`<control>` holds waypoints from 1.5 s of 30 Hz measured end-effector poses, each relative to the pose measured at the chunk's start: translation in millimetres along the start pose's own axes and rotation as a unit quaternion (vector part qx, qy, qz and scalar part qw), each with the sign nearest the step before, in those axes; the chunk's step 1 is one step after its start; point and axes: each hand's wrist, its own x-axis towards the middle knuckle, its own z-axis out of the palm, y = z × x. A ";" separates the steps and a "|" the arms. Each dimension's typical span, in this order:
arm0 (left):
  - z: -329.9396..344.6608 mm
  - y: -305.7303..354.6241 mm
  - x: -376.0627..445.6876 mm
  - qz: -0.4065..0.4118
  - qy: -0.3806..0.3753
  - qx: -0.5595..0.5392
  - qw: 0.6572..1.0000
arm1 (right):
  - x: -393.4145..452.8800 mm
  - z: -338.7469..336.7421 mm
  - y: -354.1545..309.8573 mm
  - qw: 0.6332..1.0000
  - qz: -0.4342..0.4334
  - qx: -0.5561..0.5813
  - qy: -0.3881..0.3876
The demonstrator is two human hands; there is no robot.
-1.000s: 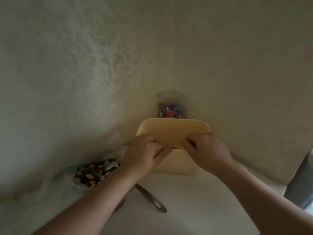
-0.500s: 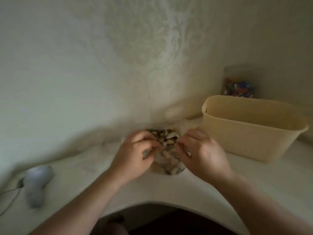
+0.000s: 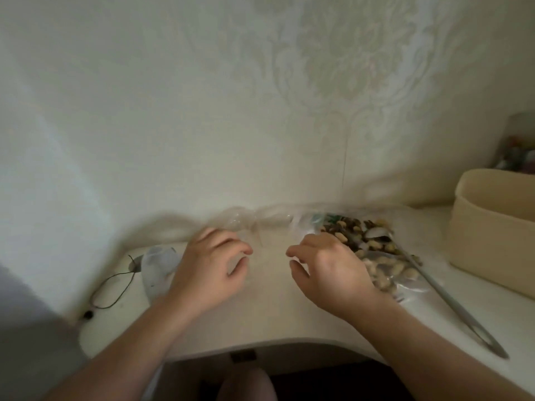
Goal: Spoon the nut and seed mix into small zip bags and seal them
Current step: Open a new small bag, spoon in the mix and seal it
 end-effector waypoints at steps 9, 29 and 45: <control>46.2 40.5 79.4 -0.050 -0.257 0.179 0.948 | -3.1 3.9 -1.7 0.993 0.037 -0.093 -0.057; 33.9 91.8 139.9 -0.247 0.013 -0.506 0.827 | 26.6 -68.4 56.5 0.935 0.215 0.266 0.097; 4.4 68.1 132.6 -0.261 0.176 -0.577 0.753 | 30.8 -39.0 29.1 0.918 0.221 0.321 0.076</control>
